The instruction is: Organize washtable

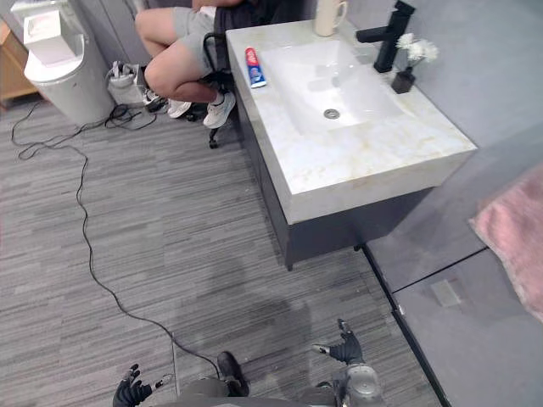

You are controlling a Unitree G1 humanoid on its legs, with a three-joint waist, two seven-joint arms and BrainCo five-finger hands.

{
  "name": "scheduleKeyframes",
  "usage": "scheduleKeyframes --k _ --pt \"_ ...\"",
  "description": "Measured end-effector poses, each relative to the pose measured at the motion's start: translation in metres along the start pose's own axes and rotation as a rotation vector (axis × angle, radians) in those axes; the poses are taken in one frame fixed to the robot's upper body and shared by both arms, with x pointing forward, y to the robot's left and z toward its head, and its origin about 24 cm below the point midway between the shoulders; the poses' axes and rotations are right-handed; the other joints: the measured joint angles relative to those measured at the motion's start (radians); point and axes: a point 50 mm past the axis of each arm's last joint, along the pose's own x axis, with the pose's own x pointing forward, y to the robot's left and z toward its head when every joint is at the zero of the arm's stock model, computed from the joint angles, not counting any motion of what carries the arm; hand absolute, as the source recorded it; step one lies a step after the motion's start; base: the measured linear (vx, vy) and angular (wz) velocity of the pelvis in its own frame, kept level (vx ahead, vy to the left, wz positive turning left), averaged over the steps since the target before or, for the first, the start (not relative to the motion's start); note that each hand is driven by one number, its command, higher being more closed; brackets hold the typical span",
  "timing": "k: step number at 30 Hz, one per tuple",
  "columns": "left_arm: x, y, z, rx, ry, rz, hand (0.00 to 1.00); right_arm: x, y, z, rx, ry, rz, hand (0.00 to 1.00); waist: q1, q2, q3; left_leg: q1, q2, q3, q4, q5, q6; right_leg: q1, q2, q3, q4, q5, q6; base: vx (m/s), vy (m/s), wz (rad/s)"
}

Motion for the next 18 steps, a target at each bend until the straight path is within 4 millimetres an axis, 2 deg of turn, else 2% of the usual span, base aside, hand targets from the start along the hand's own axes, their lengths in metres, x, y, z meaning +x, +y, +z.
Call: scheduleKeyframes --k 2,3,4,5,6,7,8,9,10,11,12,13,14,15,16,17,18 --pt "0.000 -0.001 0.000 0.001 0.002 -0.010 0.00 0.000 0.000 0.000 -0.004 0.000 0.000 0.00 -0.003 0.001 0.002 0.000 -0.025 -0.023 0.028 -0.038 0.007 0.016 -0.044 -0.022 0.046 -0.014 0.025 0.14 0.119 0.42" --pt "0.000 -0.002 0.000 0.002 0.001 -0.015 0.00 -0.001 -0.001 -0.002 -0.008 0.007 0.001 0.00 -0.008 0.003 0.004 -0.005 -0.046 -0.052 0.045 -0.082 0.007 0.017 -0.096 -0.017 0.127 -0.031 0.035 0.09 0.081 0.56" --pt "0.000 -0.004 0.001 0.007 -0.001 -0.021 0.00 -0.001 -0.002 -0.003 -0.009 0.011 0.000 0.00 -0.011 0.000 0.008 -0.004 -0.052 -0.068 0.051 -0.100 0.012 0.008 -0.125 0.011 0.194 -0.040 0.017 0.09 0.094 0.80" --pt "0.000 -0.007 0.001 0.019 -0.006 -0.037 0.00 -0.003 -0.005 -0.007 -0.016 0.021 -0.002 0.00 -0.021 0.013 0.006 -0.002 -0.072 -0.106 0.063 -0.119 0.024 -0.051 -0.183 0.129 0.368 -0.038 -0.094 0.09 0.102 0.84" --pt "0.000 -0.008 0.002 0.023 -0.010 -0.043 0.00 -0.004 -0.006 -0.009 -0.021 0.030 -0.002 0.00 -0.031 0.022 0.008 -0.002 -0.074 -0.130 0.071 -0.127 0.031 -0.098 -0.193 0.226 0.460 -0.012 -0.158 0.28 0.182 1.15" --pt "0.002 -0.006 0.008 0.037 -0.032 -0.041 0.00 -0.004 -0.008 -0.006 -0.012 0.019 -0.010 0.00 -0.043 0.035 0.012 0.004 -0.067 -0.191 0.085 -0.144 0.040 -0.202 -0.157 0.452 0.603 -0.028 -0.141 0.28 0.114 1.10" --pt "0.006 -0.005 0.017 0.051 -0.056 -0.044 0.00 -0.003 -0.006 -0.002 -0.013 0.001 -0.006 0.00 -0.051 0.037 0.030 0.006 -0.060 -0.231 0.087 -0.151 0.048 -0.254 -0.079 0.583 0.658 -0.122 -0.081 0.33 0.062 1.32" --pt "0.009 -0.001 0.024 0.065 -0.075 -0.036 0.00 -0.001 -0.003 0.005 -0.021 -0.024 0.006 0.00 -0.056 0.024 0.050 0.018 -0.060 -0.270 0.083 -0.152 0.050 -0.317 0.003 0.666 0.699 -0.207 -0.087 0.25 -0.012 1.09" --pt "0.013 0.000 0.031 0.073 -0.096 -0.036 0.00 0.000 0.000 0.008 -0.031 -0.038 0.019 0.00 -0.055 0.006 0.069 0.049 -0.066 -0.289 0.075 -0.164 0.050 -0.370 0.051 0.670 0.695 -0.256 -0.107 0.27 -0.003 0.83" --pt "0.013 -0.001 0.034 0.074 -0.101 -0.038 0.00 0.000 0.000 0.010 -0.029 -0.044 0.023 0.00 -0.055 0.000 0.076 0.065 -0.066 -0.301 0.074 -0.174 0.046 -0.394 0.068 0.659 0.679 -0.265 -0.116 0.37 -0.026 0.54" --pt "0.014 -0.003 0.034 0.075 -0.102 -0.044 0.00 0.001 0.001 0.013 -0.016 -0.058 0.022 0.00 -0.058 -0.001 0.079 0.099 -0.061 -0.316 0.077 -0.202 0.033 -0.457 0.114 0.628 0.596 -0.264 -0.119 0.33 -0.045 0.31" --pt "0.014 -0.004 0.035 0.076 -0.103 -0.048 0.00 0.001 0.000 0.014 -0.011 -0.060 0.022 0.00 -0.059 0.000 0.079 0.106 -0.060 -0.321 0.078 -0.208 0.031 -0.468 0.123 0.627 0.575 -0.261 -0.119 0.32 -0.056 0.54" --pt "0.014 -0.009 0.036 0.085 -0.106 -0.065 0.00 0.001 0.000 0.015 -0.001 -0.072 0.019 0.00 -0.073 -0.001 0.078 0.124 -0.060 -0.344 0.082 -0.221 0.010 -0.489 0.144 0.625 0.477 -0.245 -0.115 0.40 -0.107 0.87" --pt "0.015 -0.013 0.038 0.093 -0.109 -0.079 0.00 0.000 -0.001 0.014 0.003 -0.072 0.015 0.00 -0.092 -0.006 0.070 0.138 -0.060 -0.376 0.120 -0.263 -0.021 -0.500 0.153 0.636 0.379 -0.185 -0.139 0.44 -0.136 1.02" --pt "0.016 -0.013 0.039 0.092 -0.112 -0.079 0.00 -0.001 -0.001 0.013 0.003 -0.069 0.014 0.00 -0.100 -0.011 0.065 0.141 -0.058 -0.388 0.145 -0.286 -0.036 -0.503 0.152 0.633 0.374 -0.168 -0.157 0.62 -0.215 0.95" --pt "0.015 -0.013 0.037 0.087 -0.106 -0.075 0.00 -0.002 -0.001 0.010 0.003 -0.060 0.013 0.00 -0.104 -0.008 0.054 0.143 -0.043 -0.396 0.187 -0.325 -0.059 -0.493 0.156 0.628 0.388 -0.117 -0.179 0.62 -0.219 0.63" --pt "0.014 -0.015 0.034 0.064 -0.096 -0.071 0.00 -0.001 -0.001 0.011 0.000 -0.058 0.007 0.00 -0.105 -0.001 0.046 0.131 -0.002 -0.372 0.314 -0.348 -0.101 -0.462 0.173 0.614 0.408 -0.130 -0.195 0.62 -0.231 0.46"
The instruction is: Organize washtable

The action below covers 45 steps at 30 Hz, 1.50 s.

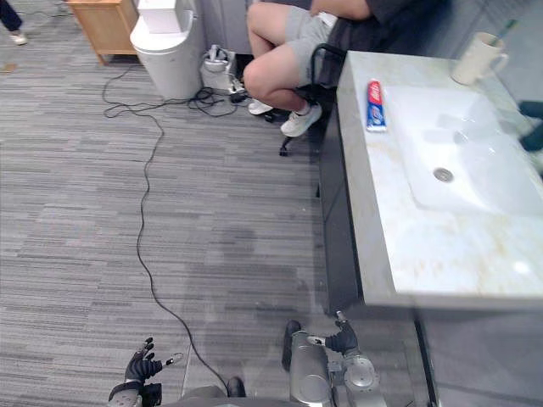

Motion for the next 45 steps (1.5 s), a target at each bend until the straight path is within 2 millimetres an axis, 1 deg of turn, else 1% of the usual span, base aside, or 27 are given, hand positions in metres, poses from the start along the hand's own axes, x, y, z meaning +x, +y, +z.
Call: scheduleKeyframes --k 1,2,3,5,8,11,13,16,17,18,19,20,21,22,23,25,27,28,29,32,33,35,36,37,41,44,45 --pt "-0.001 -0.001 -0.001 -0.011 0.004 0.002 0.00 0.000 0.000 0.001 0.001 -0.002 -0.005 0.00 0.004 0.011 0.002 -0.026 0.029 0.022 0.094 0.001 -0.008 0.024 0.011 -0.007 -0.001 -0.019 -0.007 0.64 -0.222 0.08" --pt "-0.003 -0.007 -0.003 -0.033 0.007 0.000 0.00 0.000 0.001 0.003 0.002 -0.008 -0.013 0.00 0.017 0.034 0.008 -0.094 0.099 0.071 0.340 0.035 -0.046 0.079 0.045 -0.002 -0.014 -0.047 -0.028 0.62 -0.202 -0.45" --pt "-0.006 -0.013 -0.008 -0.052 0.023 -0.007 0.00 0.000 0.005 0.003 0.002 -0.003 -0.006 0.00 0.032 0.056 0.009 -0.158 0.181 0.097 0.533 0.028 -0.053 0.142 0.084 0.021 -0.040 -0.068 -0.048 0.62 -0.160 -0.68" --pt "-0.009 -0.018 -0.010 -0.076 0.029 -0.013 0.00 -0.001 0.016 0.004 0.023 0.004 0.011 0.00 0.047 0.052 0.010 -0.201 0.222 0.131 0.623 0.025 -0.048 0.230 0.097 0.066 -0.085 -0.079 -0.061 0.57 -0.087 -0.81" --pt "-0.007 -0.019 0.001 -0.088 -0.016 -0.011 0.00 -0.001 0.025 0.005 0.040 0.012 0.016 0.00 0.059 0.029 0.016 -0.273 0.217 0.147 0.542 0.013 -0.028 0.351 0.091 0.162 -0.196 -0.080 -0.060 0.53 0.009 -0.82" --pt "-0.005 -0.024 0.006 -0.092 -0.035 -0.023 0.00 -0.002 0.021 -0.001 0.022 0.037 -0.003 0.00 0.080 0.021 0.016 -0.350 0.144 0.045 0.264 0.026 -0.042 0.407 0.047 0.253 -0.211 -0.085 -0.050 0.42 0.187 -1.12" --pt "-0.005 -0.024 0.009 -0.091 -0.052 -0.023 0.00 -0.003 0.016 -0.008 0.025 0.066 -0.021 0.00 0.082 0.012 0.012 -0.392 0.099 -0.101 0.002 0.114 -0.065 0.452 0.005 0.333 -0.229 -0.116 0.005 0.54 0.442 -1.07" --pt "-0.006 -0.031 0.010 -0.081 -0.059 -0.038 0.00 -0.008 0.010 -0.020 -0.012 0.101 -0.027 0.00 0.103 0.031 -0.018 -0.408 0.112 -0.179 -0.049 0.224 -0.091 0.482 -0.010 0.441 -0.234 -0.184 0.080 0.42 0.495 -1.35" --pt "-0.006 -0.030 0.011 -0.063 -0.067 -0.038 0.00 -0.011 0.013 -0.025 -0.003 0.127 -0.024 0.00 0.104 0.000 -0.042 -0.420 0.095 -0.171 0.013 0.246 -0.094 0.471 -0.040 0.475 -0.211 -0.187 0.087 0.45 0.557 -1.11" --pt "-0.005 -0.027 0.013 -0.038 -0.076 -0.042 0.00 -0.015 0.019 -0.029 0.006 0.138 -0.011 0.00 0.100 -0.038 -0.065 -0.416 0.082 -0.140 0.070 0.240 -0.067 0.433 -0.068 0.495 -0.129 -0.174 0.100 0.44 0.516 -0.97" --pt "-0.003 -0.025 0.015 -0.029 -0.081 -0.042 0.00 -0.017 0.023 -0.030 0.017 0.143 -0.006 0.00 0.095 -0.049 -0.066 -0.407 0.078 -0.112 0.093 0.215 -0.041 0.398 -0.082 0.489 -0.069 -0.162 0.112 0.41 0.451 -1.15" --pt "-0.001 -0.023 0.018 -0.014 -0.088 -0.042 0.00 -0.018 0.029 -0.031 0.031 0.149 0.007 0.00 0.095 -0.081 -0.079 -0.365 0.081 -0.044 0.111 0.176 -0.017 0.305 -0.106 0.458 0.092 -0.094 0.136 0.37 0.393 -1.35" --pt "-0.001 -0.021 0.017 -0.003 -0.080 -0.042 0.00 -0.016 0.032 -0.031 0.034 0.154 0.019 0.00 0.094 -0.089 -0.084 -0.300 0.093 0.032 0.099 0.154 0.002 0.238 -0.138 0.381 0.210 -0.073 0.132 0.35 0.370 -1.55" --pt "-0.001 -0.021 0.017 0.000 -0.075 -0.043 0.00 -0.015 0.032 -0.030 0.033 0.157 0.025 0.00 0.092 -0.088 -0.083 -0.259 0.096 0.070 0.083 0.145 0.010 0.210 -0.159 0.309 0.252 -0.083 0.116 0.35 0.400 -1.84" --pt "0.000 -0.018 0.017 0.008 -0.075 -0.038 0.00 -0.011 0.033 -0.028 0.030 0.159 0.040 0.00 0.087 -0.076 -0.080 -0.157 0.099 0.160 0.007 0.145 0.012 0.172 -0.197 0.121 0.277 -0.110 0.077 0.23 0.305 -1.81" --pt "0.001 -0.012 0.019 0.020 -0.083 -0.027 0.00 -0.007 0.033 -0.025 0.021 0.158 0.048 0.00 0.078 -0.049 -0.084 -0.075 0.104 0.257 -0.071 0.150 0.015 0.161 -0.181 -0.112 0.215 -0.130 0.088 0.21 0.279 -1.68" --pt "0.008 -0.005 0.027 0.041 -0.098 -0.013 0.00 0.000 0.027 -0.018 0.004 0.141 0.038 0.00 0.072 -0.033 -0.080 -0.040 0.090 0.368 -0.108 0.150 0.016 0.143 -0.117 -0.312 0.053 -0.122 0.078 0.18 0.176 -1.38" --pt "0.010 -0.005 0.030 0.044 -0.101 -0.013 0.00 0.001 0.024 -0.018 0.003 0.143 0.030 0.00 0.073 -0.032 -0.080 -0.038 0.081 0.383 -0.114 0.150 0.016 0.137 -0.103 -0.341 0.006 -0.106 0.060 0.19 0.089 -0.99" --pt "0.013 -0.005 0.034 0.057 -0.100 -0.014 0.00 0.000 0.015 -0.022 -0.012 0.153 0.012 0.00 0.064 -0.031 -0.075 -0.031 0.071 0.388 -0.118 0.149 0.016 0.146 -0.086 -0.353 -0.047 -0.071 0.009 0.20 0.073 -0.72" --pt "0.013 -0.016 0.033 0.067 -0.095 -0.058 0.00 0.003 -0.003 -0.020 0.016 0.146 -0.053 0.00 0.034 0.014 -0.048 -0.007 0.095 0.388 -0.080 0.145 0.008 0.186 -0.043 -0.320 -0.110 -0.056 0.007 0.16 -0.029 -0.61" --pt "0.012 -0.021 0.033 0.065 -0.095 -0.073 0.00 0.002 -0.009 -0.023 0.021 0.155 -0.073 0.00 0.023 0.025 -0.042 -0.016 0.138 0.386 0.022 0.134 -0.009 0.226 -0.006 -0.298 -0.165 -0.045 0.009 0.14 -0.106 -0.65" --pt "0.010 -0.023 0.030 0.065 -0.089 -0.090 0.00 -0.002 -0.012 -0.029 0.020 0.171 -0.083 0.00 0.030 0.028 -0.040 -0.054 0.212 0.367 0.225 0.135 -0.013 0.279 0.045 -0.251 -0.231 -0.035 0.005 0.10 -0.098 -0.90" --pt "0.007 -0.027 0.024 0.051 -0.077 -0.096 0.00 -0.005 -0.016 -0.034 0.018 0.187 -0.092 0.00 0.051 0.041 -0.039 -0.116 0.274 0.293 0.405 0.129 -0.014 0.314 0.092 -0.185 -0.267 -0.038 -0.016 0.07 -0.058 -1.18" --pt "0.005 -0.029 0.021 0.042 -0.069 -0.100 0.00 -0.006 -0.019 -0.036 0.020 0.194 -0.101 0.00 0.059 0.043 -0.040 -0.139 0.277 0.254 0.445 0.107 -0.018 0.317 0.101 -0.155 -0.269 -0.039 -0.018 0.14 -0.038 -1.46" --pt "-0.001 -0.036 0.011 0.014 -0.038 -0.112 0.00 -0.010 -0.031 -0.047 0.062 0.244 -0.153 0.00 0.077 0.038 -0.033 -0.208 0.205 0.087 0.304 0.051 -0.015 0.345 0.106 0.019 -0.280 -0.036 -0.012 0.18 0.077 -1.36" --pt "-0.001 -0.035 0.012 0.005 -0.040 -0.102 0.00 -0.013 -0.037 -0.051 0.087 0.261 -0.191 0.00 0.076 0.043 -0.035 -0.222 0.115 -0.150 0.030 0.074 -0.049 0.347 0.104 0.140 -0.275 -0.041 0.031 0.21 0.197 -1.31" --pt "-0.001 -0.036 0.012 0.002 -0.040 -0.104 0.00 -0.016 -0.041 -0.056 0.084 0.275 -0.203 0.00 0.078 0.062 -0.043 -0.223 0.110 -0.202 -0.035 0.117 -0.059 0.347 0.113 0.179 -0.260 -0.056 0.059 0.26 0.313 -1.15"
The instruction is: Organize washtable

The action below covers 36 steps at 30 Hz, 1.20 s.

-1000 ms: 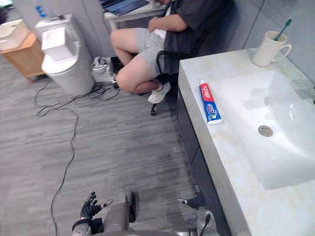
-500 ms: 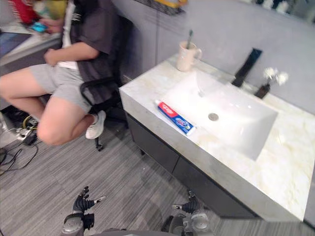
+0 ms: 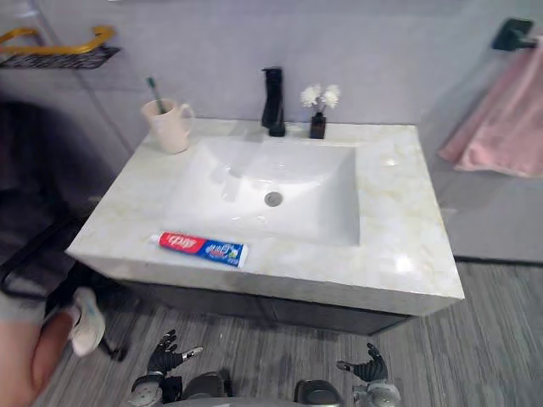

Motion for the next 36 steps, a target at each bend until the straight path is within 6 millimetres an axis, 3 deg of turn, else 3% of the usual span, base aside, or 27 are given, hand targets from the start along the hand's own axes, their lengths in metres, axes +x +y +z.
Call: scheduleKeyframes --k 1,2,3,7,8,14,23,27,28,32,36 --pt "0.000 0.000 0.000 -0.002 0.001 -0.001 0.00 -0.001 -0.001 -0.002 -0.001 0.006 -0.002 0.00 0.000 0.008 -0.002 0.003 0.000 -0.003 0.007 0.048 0.004 0.001 0.004 0.016 0.010 -0.007 0.010 0.28 0.340 -1.00" --pt "0.000 0.004 -0.001 0.006 0.004 0.011 0.00 -0.002 0.002 -0.007 0.009 0.025 0.003 0.00 -0.005 -0.003 -0.012 0.025 -0.016 0.018 0.022 0.052 0.010 0.011 -0.018 0.049 0.026 -0.018 0.030 0.31 0.319 -0.65" --pt "0.003 0.007 0.005 0.006 -0.015 0.015 0.00 -0.006 0.005 -0.015 0.021 0.045 0.010 0.00 -0.006 -0.034 -0.022 0.044 -0.046 0.038 0.002 0.047 0.019 0.017 -0.049 0.055 0.016 -0.023 0.054 0.24 0.231 -0.48" --pt "0.007 0.017 0.012 0.022 -0.028 0.032 0.00 -0.008 0.006 -0.022 0.068 0.078 0.004 0.00 -0.001 -0.063 -0.034 0.076 -0.111 0.063 -0.058 0.070 0.055 0.049 -0.114 0.060 -0.045 0.009 0.103 0.16 0.170 -0.02" --pt "-0.001 0.037 -0.016 0.029 0.081 0.084 0.00 0.003 -0.005 -0.007 0.082 0.055 -0.006 0.00 0.000 -0.080 -0.020 0.245 -0.169 0.057 -0.376 0.223 0.098 0.123 -0.148 0.033 -0.168 0.064 0.118 0.00 0.000 0.00" --pt "-0.001 0.036 -0.015 0.029 0.080 0.083 0.00 0.003 -0.005 -0.008 0.090 0.058 -0.007 0.00 -0.001 -0.080 -0.020 0.245 -0.168 0.066 -0.376 0.223 0.098 0.123 -0.147 0.034 -0.170 0.064 0.118 0.00 0.000 -0.01" --pt "0.005 0.013 -0.022 -0.021 0.157 0.004 0.00 0.000 -0.002 -0.023 0.388 0.143 -0.018 0.00 -0.004 -0.075 -0.015 0.225 -0.169 0.054 -0.377 0.224 0.097 0.130 -0.149 0.006 -0.201 0.073 0.120 0.00 -0.010 0.06" --pt "0.007 0.021 -0.024 -0.037 0.180 0.013 0.00 0.003 -0.003 -0.016 0.489 0.114 -0.018 0.00 -0.003 -0.078 -0.012 0.221 -0.172 0.021 -0.377 0.225 0.095 0.155 -0.150 -0.042 -0.220 0.074 0.122 0.02 -0.044 0.30" --pt "0.007 0.029 -0.025 -0.034 0.182 0.033 0.00 0.005 -0.003 -0.011 0.497 0.098 -0.018 0.00 -0.002 -0.079 -0.010 0.220 -0.173 0.013 -0.377 0.225 0.094 0.162 -0.149 -0.054 -0.225 0.074 0.122 0.01 -0.055 0.29" --pt "0.004 0.095 -0.017 -0.097 0.153 0.236 0.00 0.015 -0.012 0.014 0.494 0.012 -0.006 0.00 0.006 -0.073 0.011 0.212 -0.172 -0.008 -0.377 0.228 0.090 0.176 -0.148 -0.102 -0.231 0.074 0.122 0.00 -0.057 0.25" --pt "-0.011 0.171 -0.001 -0.157 0.090 0.470 0.00 0.014 -0.020 0.007 0.482 0.034 -0.022 0.00 0.027 -0.070 0.016 0.207 -0.173 -0.028 -0.377 0.229 0.090 0.192 -0.150 -0.149 -0.232 0.074 0.122 0.02 -0.052 0.19"
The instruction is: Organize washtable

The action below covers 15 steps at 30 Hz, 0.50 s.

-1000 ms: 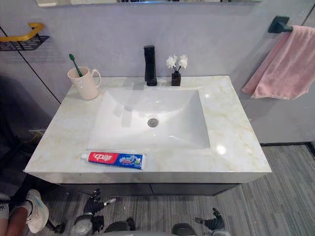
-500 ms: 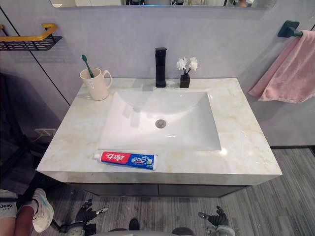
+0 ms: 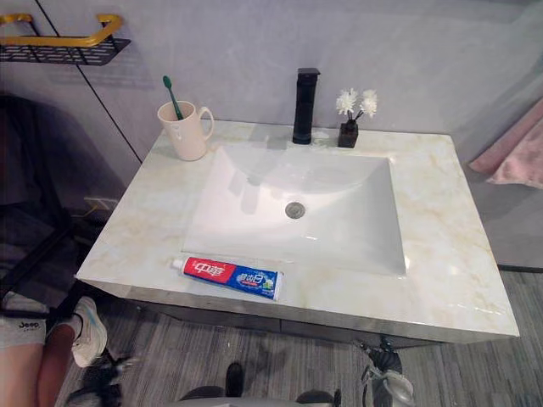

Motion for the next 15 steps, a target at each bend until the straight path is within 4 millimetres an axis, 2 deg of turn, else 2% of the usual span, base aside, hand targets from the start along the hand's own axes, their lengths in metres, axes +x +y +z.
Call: scheduleKeyframes --k 2,3,5,6,7,8,10,13,15 --pt "0.002 0.028 0.012 -0.032 -0.038 0.084 0.00 -0.001 -0.001 -0.003 -0.001 0.007 -0.002 0.00 0.003 0.000 0.000 -0.002 -0.002 -0.004 0.000 0.000 0.000 0.001 -0.001 -0.014 0.001 0.000 0.000 -0.01 -0.034 0.08" --pt "0.002 0.035 0.017 -0.038 -0.060 0.105 0.00 -0.001 -0.002 -0.004 -0.001 0.009 -0.003 0.00 0.005 0.001 0.000 -0.003 -0.003 -0.007 0.000 0.000 0.000 0.001 -0.001 -0.018 0.001 0.000 0.000 -0.02 -0.032 0.14" --pt "0.000 0.043 0.062 -0.037 -0.256 0.121 0.00 -0.006 -0.009 -0.014 -0.005 0.031 -0.018 0.00 0.031 0.002 -0.001 -0.013 -0.006 -0.029 0.000 0.002 -0.001 0.003 -0.001 -0.043 0.001 0.000 0.000 -0.03 -0.045 0.27" --pt "-0.003 0.042 0.077 -0.038 -0.323 0.120 0.00 -0.007 -0.011 -0.018 -0.005 0.038 -0.018 0.00 0.039 0.002 -0.001 -0.016 -0.010 -0.037 0.000 0.003 -0.002 0.004 0.000 -0.053 0.001 0.000 0.000 -0.03 -0.049 0.39" --pt "-0.011 0.038 0.106 -0.045 -0.455 0.111 0.00 -0.011 -0.013 -0.024 -0.002 0.047 -0.019 0.00 0.055 0.003 -0.001 -0.021 -0.012 -0.053 0.000 0.004 -0.003 0.009 0.000 -0.071 0.001 0.000 0.000 -0.03 -0.041 0.40" --pt "-0.023 0.035 0.131 -0.058 -0.588 0.115 0.00 -0.013 -0.012 -0.027 0.002 0.048 -0.015 0.00 0.065 0.004 -0.001 -0.021 -0.013 -0.066 0.000 0.004 -0.004 0.015 0.000 -0.086 0.001 0.000 0.000 -0.02 -0.045 0.38" --pt "-0.048 0.026 0.165 -0.090 -0.791 0.112 0.00 -0.015 -0.014 -0.032 0.006 0.054 -0.021 0.00 0.082 0.009 -0.002 -0.024 -0.015 -0.075 0.000 0.006 -0.004 0.017 -0.001 -0.095 0.002 0.000 -0.001 -0.02 -0.034 0.20" --pt "-0.089 0.009 0.204 -0.129 -1.064 0.081 0.00 -0.016 -0.013 -0.033 0.011 0.053 -0.013 0.00 0.080 0.020 0.000 -0.038 -0.021 -0.101 0.000 0.021 0.004 0.016 -0.002 -0.121 0.002 -0.001 -0.004 -0.04 -0.039 0.25" --pt "-0.119 -0.017 0.222 -0.104 -1.224 -0.031 0.00 -0.017 -0.014 -0.036 0.019 0.066 -0.013 0.00 0.080 0.028 -0.014 -0.050 -0.028 -0.109 0.000 0.032 -0.001 0.010 -0.002 -0.121 0.005 -0.004 -0.009 -0.03 -0.020 0.15"
